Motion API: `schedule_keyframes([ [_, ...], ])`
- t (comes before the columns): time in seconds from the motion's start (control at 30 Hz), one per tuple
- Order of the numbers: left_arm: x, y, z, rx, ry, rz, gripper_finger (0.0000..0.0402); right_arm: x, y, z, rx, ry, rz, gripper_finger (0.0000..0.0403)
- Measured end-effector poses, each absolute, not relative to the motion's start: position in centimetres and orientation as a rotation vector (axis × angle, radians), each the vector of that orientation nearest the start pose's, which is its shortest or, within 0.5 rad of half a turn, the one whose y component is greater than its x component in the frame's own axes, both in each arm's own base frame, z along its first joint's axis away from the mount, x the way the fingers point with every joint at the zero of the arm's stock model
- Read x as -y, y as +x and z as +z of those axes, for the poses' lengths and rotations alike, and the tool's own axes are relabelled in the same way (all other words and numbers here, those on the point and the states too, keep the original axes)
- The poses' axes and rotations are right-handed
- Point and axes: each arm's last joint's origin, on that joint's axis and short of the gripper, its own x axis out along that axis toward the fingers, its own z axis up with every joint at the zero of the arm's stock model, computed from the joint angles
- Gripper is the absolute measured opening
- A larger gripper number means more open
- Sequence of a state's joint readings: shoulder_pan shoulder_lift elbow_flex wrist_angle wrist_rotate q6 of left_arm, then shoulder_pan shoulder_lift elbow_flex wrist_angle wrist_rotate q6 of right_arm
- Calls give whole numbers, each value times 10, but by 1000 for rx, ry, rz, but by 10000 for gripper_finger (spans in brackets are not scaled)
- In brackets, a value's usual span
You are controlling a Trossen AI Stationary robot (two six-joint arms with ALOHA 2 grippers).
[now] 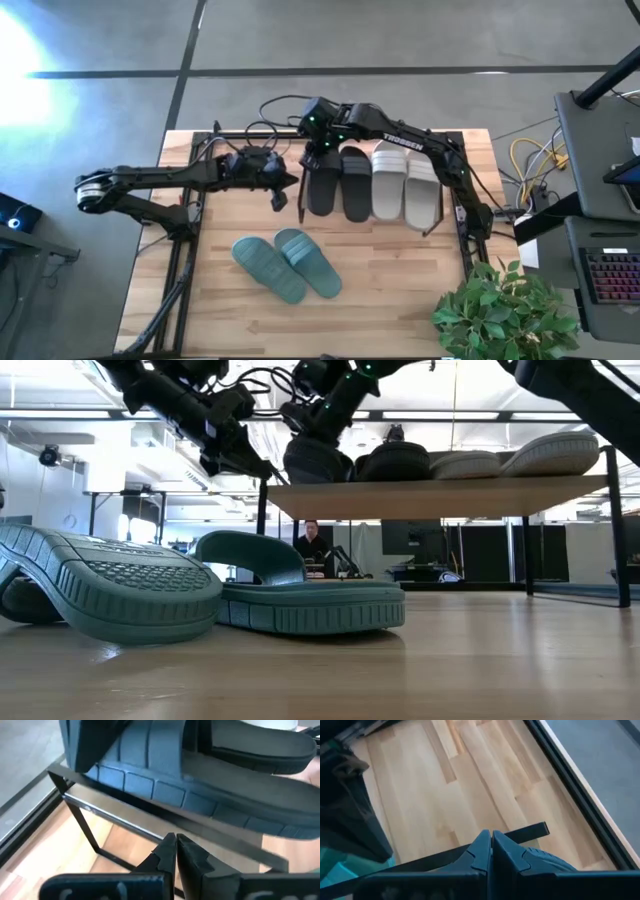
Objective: Pick and place slides into the shelf
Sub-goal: Adjust the shelf
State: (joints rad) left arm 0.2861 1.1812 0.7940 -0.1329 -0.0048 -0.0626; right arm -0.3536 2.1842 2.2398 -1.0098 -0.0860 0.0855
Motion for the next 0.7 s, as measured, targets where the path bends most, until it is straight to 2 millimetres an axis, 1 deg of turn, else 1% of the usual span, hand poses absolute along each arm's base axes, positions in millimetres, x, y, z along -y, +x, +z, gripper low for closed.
schedule_keyframes([
  [0.2, -72, 246, 258, -529, -138, 297, 0, 158, 438, 315, -949, 291, -285, 12],
  [0.27, -71, 244, 261, -515, -119, 288, 0, 158, 438, 314, -950, 291, -286, 12],
  [0.37, -69, 239, 273, -463, -117, 264, 0, 158, 438, 314, -950, 289, -288, 12],
  [0.4, -69, 237, 275, -452, -141, 269, 0, 158, 438, 314, -950, 289, -289, 12],
  [0.47, -72, 232, 273, -459, -243, 266, 0, 158, 438, 314, -950, 288, -290, 12],
  [0.6, -77, 227, 273, -434, -493, 168, 1, 158, 438, 314, -948, 287, -292, 12],
  [0.7, -78, 227, 271, -440, -618, 157, 15, 158, 438, 314, -947, 286, -292, 12],
])
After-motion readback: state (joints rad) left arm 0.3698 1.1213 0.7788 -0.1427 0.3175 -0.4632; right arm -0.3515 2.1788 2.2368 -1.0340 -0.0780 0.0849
